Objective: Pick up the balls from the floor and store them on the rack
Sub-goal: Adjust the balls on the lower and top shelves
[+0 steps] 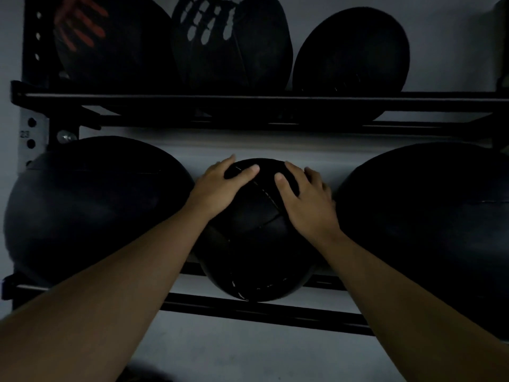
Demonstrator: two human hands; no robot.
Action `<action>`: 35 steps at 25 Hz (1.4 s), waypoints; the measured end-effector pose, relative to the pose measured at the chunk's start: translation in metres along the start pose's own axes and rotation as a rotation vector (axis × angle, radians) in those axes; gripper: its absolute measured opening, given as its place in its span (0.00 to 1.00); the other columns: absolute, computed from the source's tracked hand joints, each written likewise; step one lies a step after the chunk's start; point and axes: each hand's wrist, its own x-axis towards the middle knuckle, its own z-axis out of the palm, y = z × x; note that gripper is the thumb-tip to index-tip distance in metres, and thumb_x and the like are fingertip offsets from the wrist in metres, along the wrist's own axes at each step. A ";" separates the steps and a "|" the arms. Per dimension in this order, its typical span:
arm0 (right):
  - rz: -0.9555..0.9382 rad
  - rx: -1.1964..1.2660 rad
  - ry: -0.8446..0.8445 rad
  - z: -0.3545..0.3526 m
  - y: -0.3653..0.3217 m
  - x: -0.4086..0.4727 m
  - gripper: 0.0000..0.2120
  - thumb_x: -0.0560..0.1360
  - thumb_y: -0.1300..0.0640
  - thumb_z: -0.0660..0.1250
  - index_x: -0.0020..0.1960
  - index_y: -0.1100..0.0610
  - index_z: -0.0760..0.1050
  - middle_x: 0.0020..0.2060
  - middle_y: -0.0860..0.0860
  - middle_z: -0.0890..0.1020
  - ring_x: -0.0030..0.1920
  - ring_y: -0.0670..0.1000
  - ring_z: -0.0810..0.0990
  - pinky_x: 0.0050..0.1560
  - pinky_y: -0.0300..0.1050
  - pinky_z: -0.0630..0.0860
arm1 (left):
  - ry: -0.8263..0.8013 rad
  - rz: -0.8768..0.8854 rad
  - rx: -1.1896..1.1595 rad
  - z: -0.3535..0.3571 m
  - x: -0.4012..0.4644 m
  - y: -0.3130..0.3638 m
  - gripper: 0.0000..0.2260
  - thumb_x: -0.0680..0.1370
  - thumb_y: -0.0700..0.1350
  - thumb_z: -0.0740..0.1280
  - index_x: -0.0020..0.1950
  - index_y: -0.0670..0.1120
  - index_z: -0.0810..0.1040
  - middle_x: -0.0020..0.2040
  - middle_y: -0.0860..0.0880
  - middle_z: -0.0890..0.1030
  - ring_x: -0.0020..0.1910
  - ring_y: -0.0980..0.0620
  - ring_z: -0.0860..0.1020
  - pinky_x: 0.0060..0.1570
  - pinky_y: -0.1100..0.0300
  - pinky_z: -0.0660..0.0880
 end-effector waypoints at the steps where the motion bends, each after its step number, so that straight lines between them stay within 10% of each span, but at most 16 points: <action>1: 0.013 -0.013 -0.021 -0.003 -0.002 0.007 0.30 0.80 0.30 0.48 0.80 0.37 0.58 0.82 0.55 0.61 0.80 0.65 0.58 0.77 0.68 0.59 | 0.081 0.001 -0.013 0.007 -0.008 -0.003 0.40 0.73 0.77 0.63 0.82 0.62 0.65 0.84 0.52 0.65 0.82 0.46 0.65 0.80 0.39 0.64; 5: 0.079 -0.020 -0.133 -0.011 -0.004 0.020 0.30 0.81 0.31 0.47 0.80 0.39 0.60 0.77 0.60 0.65 0.76 0.68 0.62 0.74 0.64 0.62 | 0.312 0.035 0.038 0.035 -0.054 -0.023 0.38 0.69 0.80 0.61 0.75 0.63 0.69 0.78 0.53 0.72 0.78 0.45 0.69 0.75 0.36 0.68; 12: 0.204 -0.274 -0.065 -0.007 -0.018 0.013 0.32 0.83 0.35 0.43 0.77 0.54 0.61 0.72 0.66 0.69 0.72 0.68 0.68 0.69 0.64 0.66 | 0.051 0.142 -0.079 0.010 -0.012 -0.035 0.34 0.72 0.73 0.68 0.77 0.64 0.72 0.79 0.54 0.71 0.78 0.52 0.69 0.79 0.44 0.67; 17: 0.124 0.131 -0.023 -0.006 0.004 0.011 0.28 0.81 0.32 0.50 0.77 0.40 0.66 0.74 0.55 0.72 0.74 0.61 0.69 0.73 0.58 0.67 | 0.192 0.107 -0.107 0.025 -0.032 -0.042 0.39 0.68 0.83 0.59 0.76 0.68 0.69 0.79 0.57 0.70 0.80 0.49 0.67 0.78 0.41 0.67; 21: 0.232 0.130 0.140 0.015 0.010 -0.008 0.29 0.82 0.35 0.47 0.77 0.45 0.67 0.73 0.59 0.71 0.75 0.62 0.68 0.74 0.59 0.64 | 0.007 0.179 -0.044 0.007 0.002 -0.029 0.35 0.72 0.77 0.62 0.75 0.63 0.75 0.76 0.58 0.74 0.78 0.53 0.69 0.77 0.47 0.69; 26: -0.255 0.011 0.123 0.007 0.014 -0.024 0.27 0.83 0.38 0.47 0.80 0.43 0.65 0.80 0.48 0.66 0.81 0.50 0.60 0.81 0.54 0.56 | 0.005 0.189 -0.038 0.012 0.004 -0.031 0.33 0.74 0.76 0.58 0.75 0.64 0.74 0.76 0.58 0.73 0.79 0.52 0.68 0.78 0.44 0.67; 35: 0.028 0.216 0.187 0.015 0.023 -0.023 0.26 0.81 0.33 0.51 0.76 0.36 0.67 0.74 0.45 0.72 0.76 0.49 0.68 0.73 0.49 0.65 | 0.049 0.312 -0.104 0.013 -0.010 -0.051 0.29 0.76 0.72 0.61 0.76 0.66 0.72 0.80 0.60 0.71 0.81 0.56 0.65 0.80 0.49 0.64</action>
